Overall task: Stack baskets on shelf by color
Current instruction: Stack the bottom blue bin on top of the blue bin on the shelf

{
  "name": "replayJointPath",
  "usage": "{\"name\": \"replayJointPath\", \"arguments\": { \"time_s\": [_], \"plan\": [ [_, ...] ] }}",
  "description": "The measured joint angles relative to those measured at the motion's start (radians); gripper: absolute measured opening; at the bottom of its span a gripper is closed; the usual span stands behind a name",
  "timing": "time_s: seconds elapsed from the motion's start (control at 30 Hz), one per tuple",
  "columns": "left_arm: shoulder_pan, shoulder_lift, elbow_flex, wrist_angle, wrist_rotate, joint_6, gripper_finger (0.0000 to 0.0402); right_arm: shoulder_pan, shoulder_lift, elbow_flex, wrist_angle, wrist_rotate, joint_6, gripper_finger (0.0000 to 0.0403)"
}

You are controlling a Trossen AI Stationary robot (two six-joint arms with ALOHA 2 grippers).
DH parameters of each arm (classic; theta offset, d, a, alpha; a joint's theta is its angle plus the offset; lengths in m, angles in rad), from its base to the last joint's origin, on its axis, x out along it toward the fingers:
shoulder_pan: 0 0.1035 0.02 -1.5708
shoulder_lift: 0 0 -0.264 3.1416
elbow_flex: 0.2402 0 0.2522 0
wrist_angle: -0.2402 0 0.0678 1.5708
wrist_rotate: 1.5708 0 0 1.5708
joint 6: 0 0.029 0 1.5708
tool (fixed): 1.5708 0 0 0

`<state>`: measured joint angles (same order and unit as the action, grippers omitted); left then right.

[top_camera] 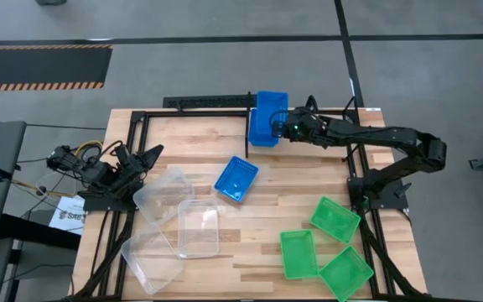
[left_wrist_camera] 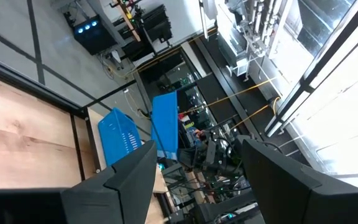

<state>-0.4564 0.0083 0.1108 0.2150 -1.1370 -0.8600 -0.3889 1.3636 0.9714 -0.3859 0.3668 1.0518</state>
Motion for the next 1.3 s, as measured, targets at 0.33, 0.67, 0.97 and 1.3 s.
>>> {"name": "replayJointPath", "arguments": {
  "time_s": [0.33, 0.67, 0.97, 1.3],
  "plan": [
    [0.000, 0.000, 0.000, 0.000, 0.000, 0.000, 0.0224, 0.001, 0.000, 0.000, -0.001, 0.000, 0.002, 0.0022],
    [0.000, 0.000, 0.000, 0.000, -0.005, 0.002, 0.0224, 0.003, 0.000, 0.000, 0.006, 0.006, -0.003, 0.0032],
    [0.000, 0.000, 0.000, -0.001, -0.012, 0.002, 0.0224, 0.038, 0.053, -0.001, 0.030, 0.037, -0.005, 0.0024],
    [0.000, 0.000, 0.000, 0.000, -0.008, 0.002, 0.0224, 0.053, 0.098, 0.000, 0.065, 0.032, 0.004, 0.0030]
  ]
}}
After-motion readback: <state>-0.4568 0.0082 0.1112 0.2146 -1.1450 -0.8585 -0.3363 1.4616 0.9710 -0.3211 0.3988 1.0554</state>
